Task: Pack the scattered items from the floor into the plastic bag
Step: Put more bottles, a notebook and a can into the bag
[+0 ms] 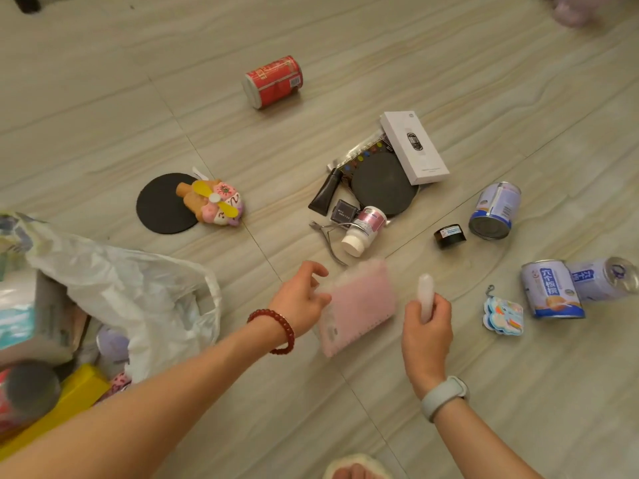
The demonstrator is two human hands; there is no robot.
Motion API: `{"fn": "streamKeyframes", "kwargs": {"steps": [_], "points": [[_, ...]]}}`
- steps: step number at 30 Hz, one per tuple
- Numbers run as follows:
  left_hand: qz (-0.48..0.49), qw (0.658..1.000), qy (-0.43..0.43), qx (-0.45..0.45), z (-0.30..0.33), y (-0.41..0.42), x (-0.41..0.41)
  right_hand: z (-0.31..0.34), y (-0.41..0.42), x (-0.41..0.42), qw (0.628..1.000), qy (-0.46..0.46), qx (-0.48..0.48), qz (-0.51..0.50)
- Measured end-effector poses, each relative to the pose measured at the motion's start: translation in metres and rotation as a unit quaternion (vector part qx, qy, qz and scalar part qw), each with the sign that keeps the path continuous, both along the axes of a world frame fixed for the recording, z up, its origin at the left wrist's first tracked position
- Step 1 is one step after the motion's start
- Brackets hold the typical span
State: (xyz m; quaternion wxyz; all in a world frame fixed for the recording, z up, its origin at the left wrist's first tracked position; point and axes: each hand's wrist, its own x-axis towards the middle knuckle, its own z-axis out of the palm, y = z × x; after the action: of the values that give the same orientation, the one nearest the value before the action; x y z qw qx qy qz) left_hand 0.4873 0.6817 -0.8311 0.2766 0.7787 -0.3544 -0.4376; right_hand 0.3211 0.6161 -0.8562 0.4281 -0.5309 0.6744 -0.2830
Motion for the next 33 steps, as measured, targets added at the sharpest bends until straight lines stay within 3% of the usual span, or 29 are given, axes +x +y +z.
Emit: {"fn": "streamKeyframes", "kwargs": {"steps": [5,10,12,15,19,24,26,29,31,33], "points": [[-0.094,0.984,-0.106,-0.113,0.058,0.052,0.048,0.035,0.024,0.04,0.986,-0.048,-0.073,0.144],[0.094,0.968,-0.157,-0.172,0.1,0.13,0.091,0.066,0.061,0.095,0.941,-0.117,-0.047,0.315],[0.187,0.947,-0.218,-0.144,0.109,0.162,0.106,0.073,0.077,0.117,0.914,-0.145,-0.012,0.378],[0.295,0.915,-0.273,-0.022,0.114,0.202,0.126,0.081,0.104,0.146,0.875,-0.14,0.037,0.461],[0.263,0.904,-0.308,0.138,0.1,0.236,0.136,0.095,0.144,0.177,0.781,-0.084,0.099,0.611],[0.274,0.896,-0.318,0.144,0.088,0.254,0.133,0.1,0.177,0.2,0.715,0.007,0.039,0.698],[0.265,0.896,-0.325,0.143,0.086,0.254,0.135,0.1,0.179,0.201,0.719,-0.01,0.033,0.694],[0.252,0.9,-0.329,0.13,0.087,0.248,0.135,0.091,0.173,0.192,0.79,-0.042,-0.029,0.611],[0.249,0.903,-0.328,0.123,0.088,0.243,0.135,0.08,0.165,0.186,0.816,0.024,-0.091,0.57],[0.247,0.906,-0.321,0.119,0.088,0.238,0.139,0.071,0.159,0.183,0.806,0.117,-0.071,0.575]]}}
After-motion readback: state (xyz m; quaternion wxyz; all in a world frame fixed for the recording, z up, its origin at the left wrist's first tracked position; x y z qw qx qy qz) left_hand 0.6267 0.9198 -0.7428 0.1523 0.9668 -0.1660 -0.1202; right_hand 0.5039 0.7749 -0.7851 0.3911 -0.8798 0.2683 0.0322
